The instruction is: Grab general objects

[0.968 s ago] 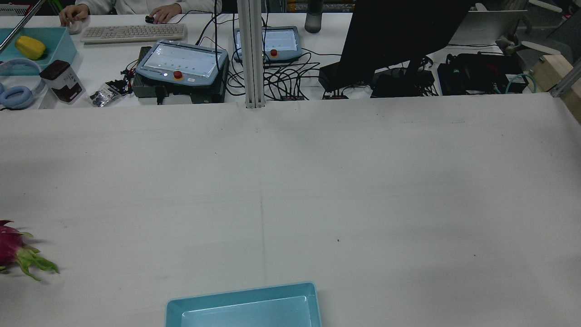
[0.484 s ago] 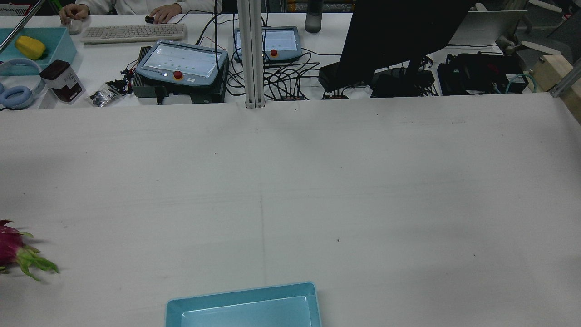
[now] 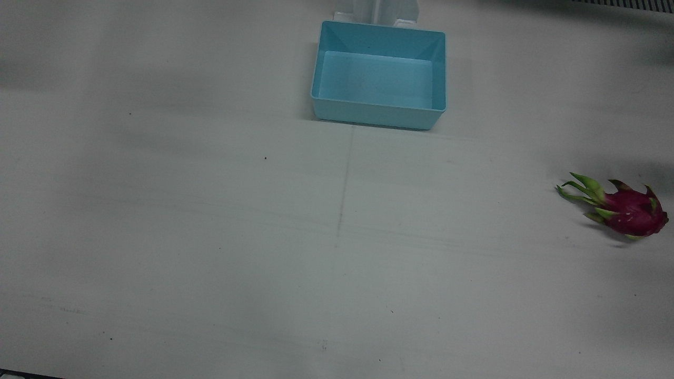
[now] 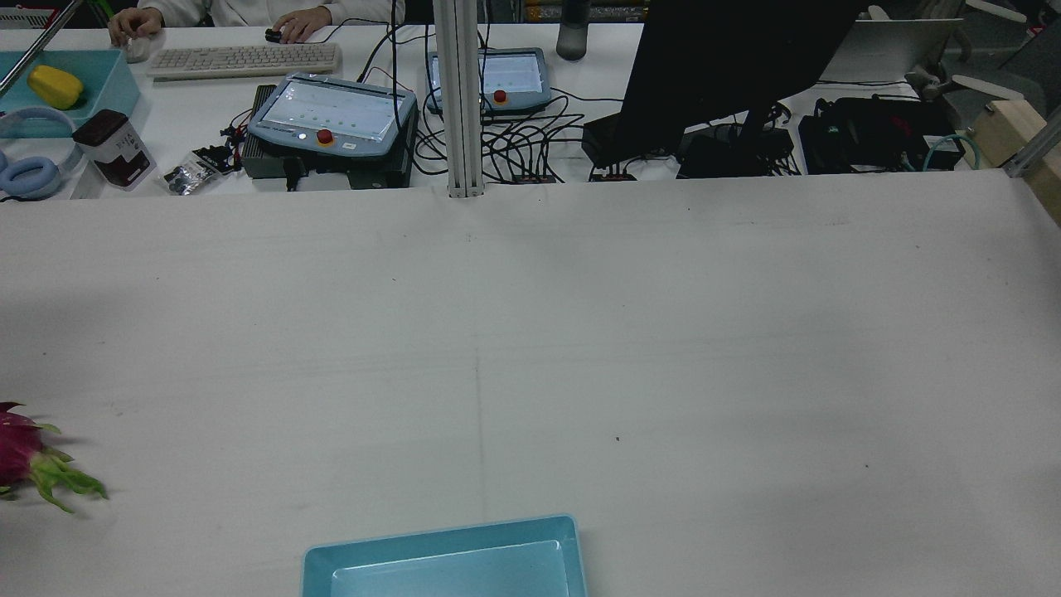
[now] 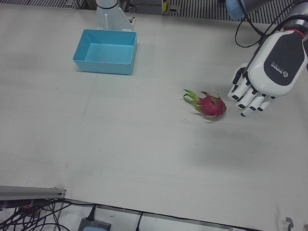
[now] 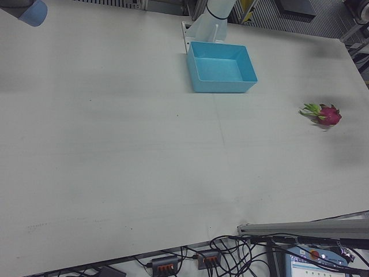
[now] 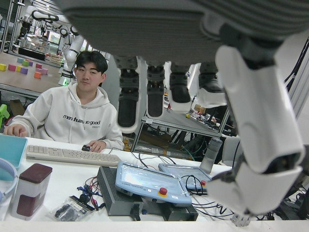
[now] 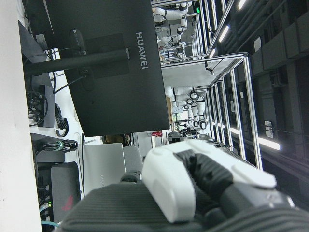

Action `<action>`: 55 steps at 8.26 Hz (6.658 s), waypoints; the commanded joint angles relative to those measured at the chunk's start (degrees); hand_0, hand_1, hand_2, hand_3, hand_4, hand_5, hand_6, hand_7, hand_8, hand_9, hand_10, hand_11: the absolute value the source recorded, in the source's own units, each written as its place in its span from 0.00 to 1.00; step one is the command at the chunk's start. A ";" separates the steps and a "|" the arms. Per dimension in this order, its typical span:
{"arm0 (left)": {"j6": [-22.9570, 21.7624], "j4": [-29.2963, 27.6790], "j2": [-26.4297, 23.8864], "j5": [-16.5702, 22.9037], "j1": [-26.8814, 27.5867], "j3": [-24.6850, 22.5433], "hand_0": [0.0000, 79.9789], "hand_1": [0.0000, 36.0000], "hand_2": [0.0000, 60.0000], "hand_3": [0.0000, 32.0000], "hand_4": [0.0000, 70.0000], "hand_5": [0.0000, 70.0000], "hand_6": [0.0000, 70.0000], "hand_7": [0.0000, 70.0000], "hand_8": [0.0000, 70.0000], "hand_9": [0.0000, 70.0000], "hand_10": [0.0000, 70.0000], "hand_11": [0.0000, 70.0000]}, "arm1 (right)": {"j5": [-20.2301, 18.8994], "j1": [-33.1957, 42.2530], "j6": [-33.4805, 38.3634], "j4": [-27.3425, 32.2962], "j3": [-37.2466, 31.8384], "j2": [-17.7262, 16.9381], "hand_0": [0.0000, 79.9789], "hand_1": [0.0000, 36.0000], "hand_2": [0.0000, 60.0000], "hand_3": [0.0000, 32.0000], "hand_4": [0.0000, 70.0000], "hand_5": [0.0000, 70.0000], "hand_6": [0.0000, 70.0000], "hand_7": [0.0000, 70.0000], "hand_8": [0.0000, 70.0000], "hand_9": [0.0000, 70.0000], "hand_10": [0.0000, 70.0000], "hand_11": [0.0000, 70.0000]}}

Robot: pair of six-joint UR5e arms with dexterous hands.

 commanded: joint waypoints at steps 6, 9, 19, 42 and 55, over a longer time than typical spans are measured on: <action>3.03 -10.05 14.24 9.19 0.63 -0.03 0.64 0.42 0.00 1.00 0.00 0.00 0.00 0.00 0.00 0.00 0.00 0.00 | 0.00 0.00 0.00 0.00 0.02 0.00 0.00 0.00 0.00 0.00 0.00 0.00 0.00 0.00 0.00 0.00 0.00 0.00; 3.03 -16.48 20.39 8.32 0.72 -0.03 0.66 0.55 0.03 1.00 0.00 0.00 0.00 0.00 0.00 0.00 0.00 0.00 | 0.00 0.00 0.00 0.00 -0.07 0.00 0.00 0.00 0.00 0.00 0.00 0.00 0.00 0.00 0.00 0.00 0.00 0.00; 4.08 -24.65 21.89 5.24 5.96 3.12 0.67 0.57 0.13 0.91 0.02 0.00 0.00 0.00 0.00 0.00 0.00 0.00 | 0.00 0.00 0.00 0.00 -0.07 0.00 0.00 0.00 0.00 0.00 0.00 0.00 0.00 0.00 0.00 0.00 0.00 0.00; 8.30 -32.92 21.19 -8.46 22.68 10.17 0.67 0.53 0.00 1.00 0.00 0.00 0.00 0.00 0.00 0.00 0.00 0.00 | 0.00 0.00 0.00 0.00 -0.07 0.00 0.00 0.00 0.00 0.00 0.00 0.00 0.00 0.00 0.00 0.00 0.00 0.00; 14.10 -30.82 19.00 -22.80 38.69 12.98 0.66 0.60 0.14 1.00 0.00 0.00 0.00 0.00 0.00 0.00 0.00 0.00 | 0.00 0.00 0.00 0.00 -0.07 0.00 0.00 0.00 0.00 0.00 0.00 0.00 0.00 0.00 0.00 0.00 0.00 0.00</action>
